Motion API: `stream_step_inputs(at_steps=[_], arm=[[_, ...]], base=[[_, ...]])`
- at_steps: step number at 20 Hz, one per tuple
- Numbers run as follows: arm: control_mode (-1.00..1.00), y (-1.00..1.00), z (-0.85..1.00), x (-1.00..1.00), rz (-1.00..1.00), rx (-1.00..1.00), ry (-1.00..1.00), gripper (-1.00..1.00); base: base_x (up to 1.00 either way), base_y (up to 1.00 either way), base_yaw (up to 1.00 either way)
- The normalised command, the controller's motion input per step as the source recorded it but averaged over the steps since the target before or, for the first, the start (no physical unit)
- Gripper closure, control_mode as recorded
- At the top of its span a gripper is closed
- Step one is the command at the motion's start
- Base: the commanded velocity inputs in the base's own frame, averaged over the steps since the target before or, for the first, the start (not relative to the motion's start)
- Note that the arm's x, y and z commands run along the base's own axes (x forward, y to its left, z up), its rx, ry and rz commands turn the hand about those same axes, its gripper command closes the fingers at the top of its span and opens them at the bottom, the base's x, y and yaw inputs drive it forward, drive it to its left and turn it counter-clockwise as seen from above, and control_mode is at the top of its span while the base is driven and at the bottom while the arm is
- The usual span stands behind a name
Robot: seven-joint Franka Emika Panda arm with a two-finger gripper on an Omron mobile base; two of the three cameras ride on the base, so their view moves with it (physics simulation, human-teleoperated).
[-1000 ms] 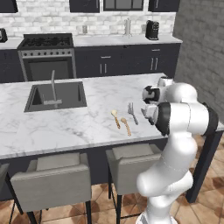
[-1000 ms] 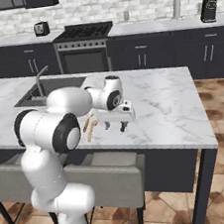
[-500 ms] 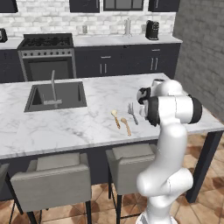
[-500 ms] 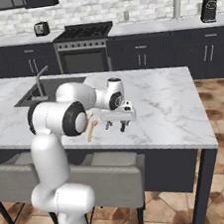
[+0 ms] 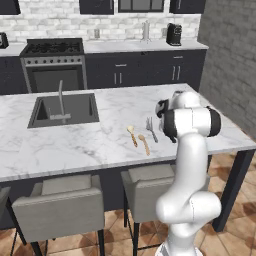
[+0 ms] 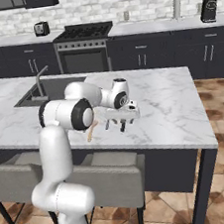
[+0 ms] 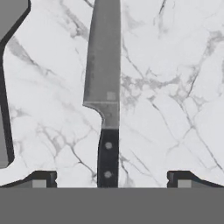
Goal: Pick up the metallic utensils from the counter and place them in the open drawer. Make sure not to pick up any wooden utensils.
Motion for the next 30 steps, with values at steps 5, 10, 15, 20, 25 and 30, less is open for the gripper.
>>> stream_step_inputs(at_steps=[5,10,15,20,25,30], arm=[[-1.00,0.00,-0.39,0.24,0.00,0.00,-0.01,-1.00],[-1.00,0.00,-0.42,0.01,0.00,0.00,0.00,-1.00],[-1.00,0.07,-0.72,-0.03,0.00,-0.03,0.00,1.00],[-1.00,0.33,-0.93,-0.22,0.00,-0.07,-0.05,1.00],[-1.00,0.41,-0.73,-0.49,0.00,-0.03,-0.04,1.00],[-1.00,0.14,-0.22,-0.52,0.00,0.01,0.04,1.00]], base=[[0.00,0.00,0.00],[0.00,0.00,0.00],[0.00,0.00,0.00],[0.00,0.00,0.00],[0.00,0.00,0.00],[0.00,0.00,0.00]])
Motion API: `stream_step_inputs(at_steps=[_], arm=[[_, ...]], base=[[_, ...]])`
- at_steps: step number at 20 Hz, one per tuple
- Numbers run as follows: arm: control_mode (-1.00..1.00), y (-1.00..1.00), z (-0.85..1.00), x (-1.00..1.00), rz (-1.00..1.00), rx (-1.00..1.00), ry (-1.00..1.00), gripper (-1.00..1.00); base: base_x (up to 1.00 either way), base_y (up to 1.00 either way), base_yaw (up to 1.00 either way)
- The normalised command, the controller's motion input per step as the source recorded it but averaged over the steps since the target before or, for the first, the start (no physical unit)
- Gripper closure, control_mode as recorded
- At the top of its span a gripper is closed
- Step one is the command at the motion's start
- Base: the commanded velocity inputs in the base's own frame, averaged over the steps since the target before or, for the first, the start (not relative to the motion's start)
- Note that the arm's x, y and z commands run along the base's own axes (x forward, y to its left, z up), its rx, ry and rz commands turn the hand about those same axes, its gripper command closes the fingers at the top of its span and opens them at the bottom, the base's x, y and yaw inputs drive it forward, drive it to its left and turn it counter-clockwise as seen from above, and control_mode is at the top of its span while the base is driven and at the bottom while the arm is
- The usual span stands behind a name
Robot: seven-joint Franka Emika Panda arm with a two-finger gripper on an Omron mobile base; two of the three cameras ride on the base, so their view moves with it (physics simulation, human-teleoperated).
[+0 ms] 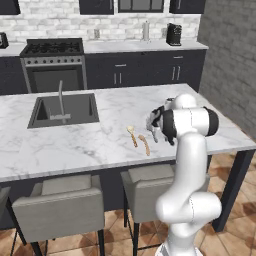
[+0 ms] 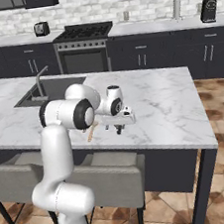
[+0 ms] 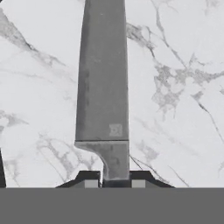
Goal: Pick up the metallic utensils from the counter and place them in the open drawer. Make sure not to pick up any wooden utensils.
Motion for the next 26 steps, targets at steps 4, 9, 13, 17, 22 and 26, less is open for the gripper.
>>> stream_step_inputs(at_steps=[4,9,13,17,22,26], arm=[[-1.00,-0.14,0.08,-0.18,0.00,0.03,0.00,1.00],[-1.00,-0.43,0.76,-0.20,0.00,0.10,-0.06,1.00],[-1.00,-0.07,1.00,-0.59,0.01,0.08,-0.13,1.00],[-1.00,0.04,1.00,-0.81,0.00,0.05,-0.23,1.00],[-1.00,0.07,0.82,-0.81,0.00,0.04,-0.23,1.00],[-1.00,0.20,0.63,-0.64,0.00,0.03,-0.15,1.00]], base=[[0.00,0.00,0.00],[0.00,0.00,0.00],[0.00,0.00,0.00],[0.00,0.00,0.00],[0.00,0.00,0.00],[0.00,0.00,0.00]])
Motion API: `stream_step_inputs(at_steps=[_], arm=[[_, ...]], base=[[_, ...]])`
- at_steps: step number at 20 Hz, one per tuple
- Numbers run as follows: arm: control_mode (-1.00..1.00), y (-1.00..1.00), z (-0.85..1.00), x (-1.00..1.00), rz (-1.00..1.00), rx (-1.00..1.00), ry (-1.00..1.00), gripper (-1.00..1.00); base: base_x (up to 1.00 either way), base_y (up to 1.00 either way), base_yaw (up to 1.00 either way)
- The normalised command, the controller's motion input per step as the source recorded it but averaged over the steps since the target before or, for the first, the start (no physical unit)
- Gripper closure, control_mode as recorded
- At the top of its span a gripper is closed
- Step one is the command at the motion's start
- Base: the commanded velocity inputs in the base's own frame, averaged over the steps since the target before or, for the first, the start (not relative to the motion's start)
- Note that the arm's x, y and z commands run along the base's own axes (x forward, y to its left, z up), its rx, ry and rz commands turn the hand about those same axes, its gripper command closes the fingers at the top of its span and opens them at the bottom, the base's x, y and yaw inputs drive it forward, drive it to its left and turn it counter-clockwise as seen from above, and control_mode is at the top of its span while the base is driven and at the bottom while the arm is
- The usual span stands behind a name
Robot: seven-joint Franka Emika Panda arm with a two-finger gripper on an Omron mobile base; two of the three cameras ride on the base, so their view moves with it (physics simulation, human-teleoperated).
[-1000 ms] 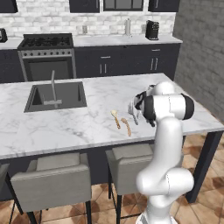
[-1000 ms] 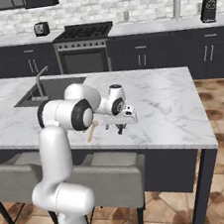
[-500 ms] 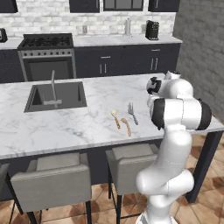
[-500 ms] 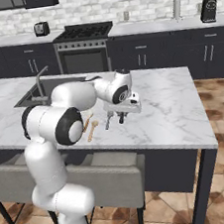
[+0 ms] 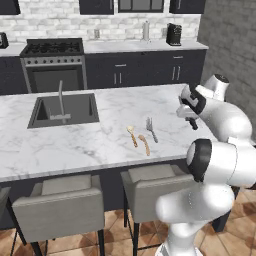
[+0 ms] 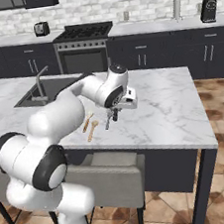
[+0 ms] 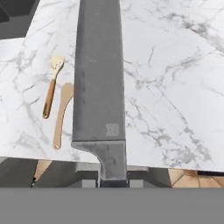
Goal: Pick up the metallic utensils from the counter and place them in the open drawer. Make sure not to pick up any wooden utensils.
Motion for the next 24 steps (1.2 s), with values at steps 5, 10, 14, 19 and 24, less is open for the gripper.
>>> stream_step_inputs(at_steps=[5,10,14,19,24], arm=[[-1.00,0.40,0.47,-0.42,0.00,0.04,-0.12,1.00],[-1.00,0.41,0.50,-0.32,0.00,0.03,-0.05,1.00],[-1.00,0.20,0.55,-0.17,0.03,0.02,-0.01,1.00],[-1.00,0.32,0.52,-0.25,0.04,0.00,0.00,1.00],[-1.00,0.28,0.41,-0.44,0.06,0.00,-0.05,1.00]], base=[[0.00,0.00,0.00],[0.00,0.00,0.00],[0.00,0.00,0.00],[0.00,0.00,0.00],[0.00,0.00,0.00]])
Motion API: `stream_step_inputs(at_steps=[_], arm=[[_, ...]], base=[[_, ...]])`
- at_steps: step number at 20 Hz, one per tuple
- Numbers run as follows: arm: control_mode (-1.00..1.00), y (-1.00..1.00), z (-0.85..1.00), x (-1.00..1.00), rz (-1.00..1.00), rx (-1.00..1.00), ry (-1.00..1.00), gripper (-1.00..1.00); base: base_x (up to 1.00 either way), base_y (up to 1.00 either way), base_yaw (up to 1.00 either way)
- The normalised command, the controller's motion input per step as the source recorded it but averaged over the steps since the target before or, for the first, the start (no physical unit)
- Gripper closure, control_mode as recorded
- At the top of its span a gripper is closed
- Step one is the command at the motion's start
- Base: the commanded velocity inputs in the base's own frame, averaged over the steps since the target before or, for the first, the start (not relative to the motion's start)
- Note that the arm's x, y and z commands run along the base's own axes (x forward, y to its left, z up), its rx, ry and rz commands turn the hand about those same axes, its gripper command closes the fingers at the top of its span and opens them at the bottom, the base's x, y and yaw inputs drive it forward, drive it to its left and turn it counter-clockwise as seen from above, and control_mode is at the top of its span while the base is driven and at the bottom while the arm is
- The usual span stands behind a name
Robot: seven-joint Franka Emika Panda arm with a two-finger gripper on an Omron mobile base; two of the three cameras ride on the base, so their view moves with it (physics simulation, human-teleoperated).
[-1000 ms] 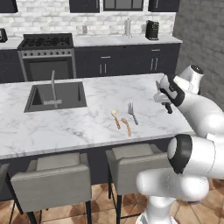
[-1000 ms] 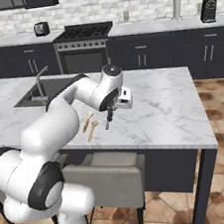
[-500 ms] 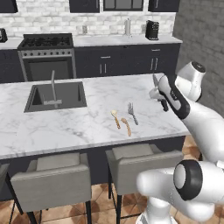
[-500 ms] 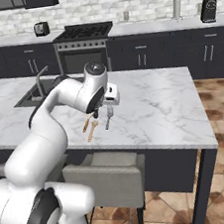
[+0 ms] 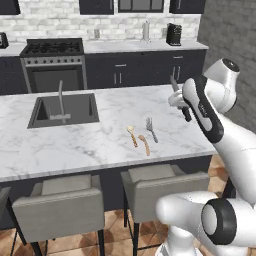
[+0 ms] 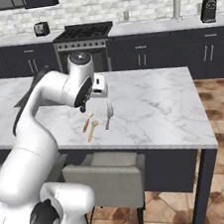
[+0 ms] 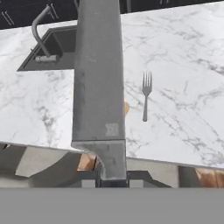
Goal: Pick up the metallic utensils from the counter and place them in the open drawer. Make sure not to pick up any wooden utensils.
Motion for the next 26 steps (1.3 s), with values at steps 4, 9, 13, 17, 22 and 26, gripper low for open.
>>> stream_step_inputs(at_steps=[4,9,13,17,22,26], arm=[[-1.00,0.14,0.26,-0.54,0.05,0.00,-0.09,1.00],[1.00,0.00,0.08,-0.67,0.00,0.00,-0.04,1.00],[1.00,0.00,0.00,0.00,0.00,0.00,0.00,1.00],[1.00,0.00,0.00,0.00,0.00,0.00,0.00,1.00],[1.00,0.00,0.00,0.00,0.00,0.00,0.00,1.00],[1.00,0.00,0.00,0.00,0.00,0.00,0.00,1.00]], base=[[0.00,0.00,0.00],[-0.20,0.00,0.00],[-0.75,-0.60,0.00],[-0.28,-1.00,0.00],[0.07,-1.00,0.02],[0.42,-1.00,0.12]])
